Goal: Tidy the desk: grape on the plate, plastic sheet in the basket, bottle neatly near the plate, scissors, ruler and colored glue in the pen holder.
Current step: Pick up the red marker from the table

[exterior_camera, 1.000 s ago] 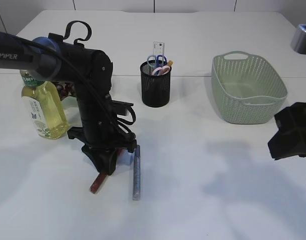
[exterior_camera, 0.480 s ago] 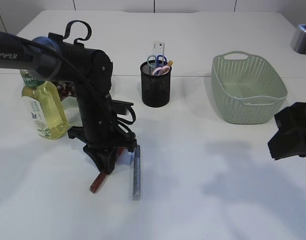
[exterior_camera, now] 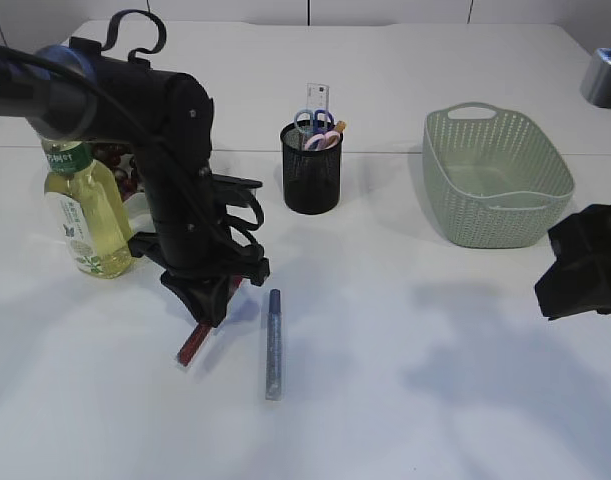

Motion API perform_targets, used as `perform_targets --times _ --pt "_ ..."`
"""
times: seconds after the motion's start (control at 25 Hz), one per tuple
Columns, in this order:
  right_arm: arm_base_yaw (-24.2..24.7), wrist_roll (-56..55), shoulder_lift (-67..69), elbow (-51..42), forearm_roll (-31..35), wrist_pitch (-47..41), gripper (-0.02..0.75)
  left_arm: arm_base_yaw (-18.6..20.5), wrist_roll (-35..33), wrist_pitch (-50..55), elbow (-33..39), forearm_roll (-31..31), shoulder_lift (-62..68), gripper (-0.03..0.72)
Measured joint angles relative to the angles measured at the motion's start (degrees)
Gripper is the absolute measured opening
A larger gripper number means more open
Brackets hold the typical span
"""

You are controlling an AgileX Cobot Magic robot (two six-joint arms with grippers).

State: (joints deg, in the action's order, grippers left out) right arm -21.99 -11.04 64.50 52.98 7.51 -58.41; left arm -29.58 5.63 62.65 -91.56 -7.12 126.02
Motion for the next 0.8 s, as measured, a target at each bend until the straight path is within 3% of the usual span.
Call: perform_targets --times 0.32,0.8 --pt "0.0 0.0 0.0 0.0 0.0 0.0 0.364 0.0 0.0 -9.3 10.0 1.0 -8.8 0.086" --pt "0.0 0.0 0.0 0.0 0.0 0.0 0.364 0.0 0.0 -34.2 10.5 1.2 -13.7 0.086"
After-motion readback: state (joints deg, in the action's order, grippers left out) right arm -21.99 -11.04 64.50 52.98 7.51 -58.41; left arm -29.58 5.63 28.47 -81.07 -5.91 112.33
